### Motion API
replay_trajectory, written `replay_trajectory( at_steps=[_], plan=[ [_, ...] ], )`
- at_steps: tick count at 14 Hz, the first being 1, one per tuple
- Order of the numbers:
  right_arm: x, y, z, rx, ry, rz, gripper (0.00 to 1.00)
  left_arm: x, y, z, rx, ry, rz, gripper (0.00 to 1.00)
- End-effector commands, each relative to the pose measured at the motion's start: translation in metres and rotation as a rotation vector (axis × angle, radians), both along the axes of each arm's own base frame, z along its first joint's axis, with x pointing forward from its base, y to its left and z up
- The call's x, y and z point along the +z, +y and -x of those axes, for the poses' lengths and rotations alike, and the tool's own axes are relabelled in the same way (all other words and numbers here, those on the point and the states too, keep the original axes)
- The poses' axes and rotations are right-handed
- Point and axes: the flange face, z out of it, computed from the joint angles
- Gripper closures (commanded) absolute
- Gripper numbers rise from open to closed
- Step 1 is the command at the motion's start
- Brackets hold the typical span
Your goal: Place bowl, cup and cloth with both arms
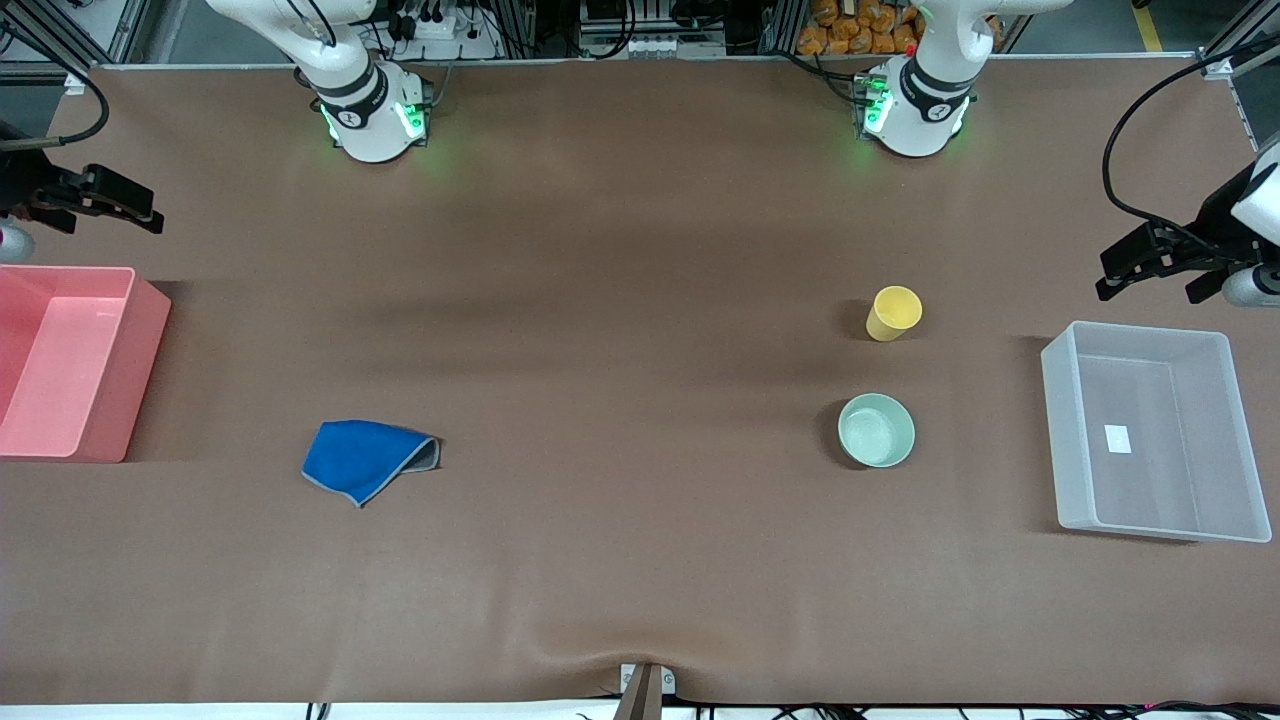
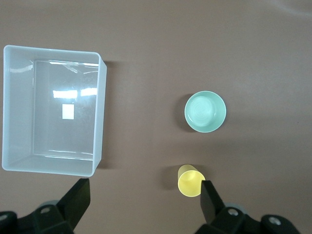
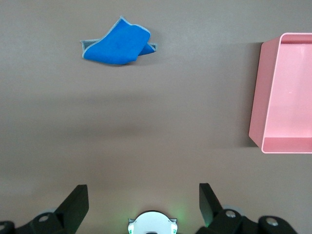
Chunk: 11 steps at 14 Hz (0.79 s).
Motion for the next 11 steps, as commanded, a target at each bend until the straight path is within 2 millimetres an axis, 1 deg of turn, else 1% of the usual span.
replay_trajectory(
  at_steps=[1,8,11],
  plan=[
    [-0.001,0.003,0.003,-0.014,-0.003,-0.013,0.0,0.004,0.003,-0.001,-0.008,0.003,-0.016,0.0],
    [-0.005,0.003,0.003,-0.012,0.005,-0.012,0.0,0.0,0.002,-0.002,-0.005,0.011,-0.014,0.0],
    [-0.005,0.003,0.002,-0.012,0.005,-0.012,0.0,-0.01,0.004,-0.002,-0.005,0.032,-0.014,0.0]
  ],
)
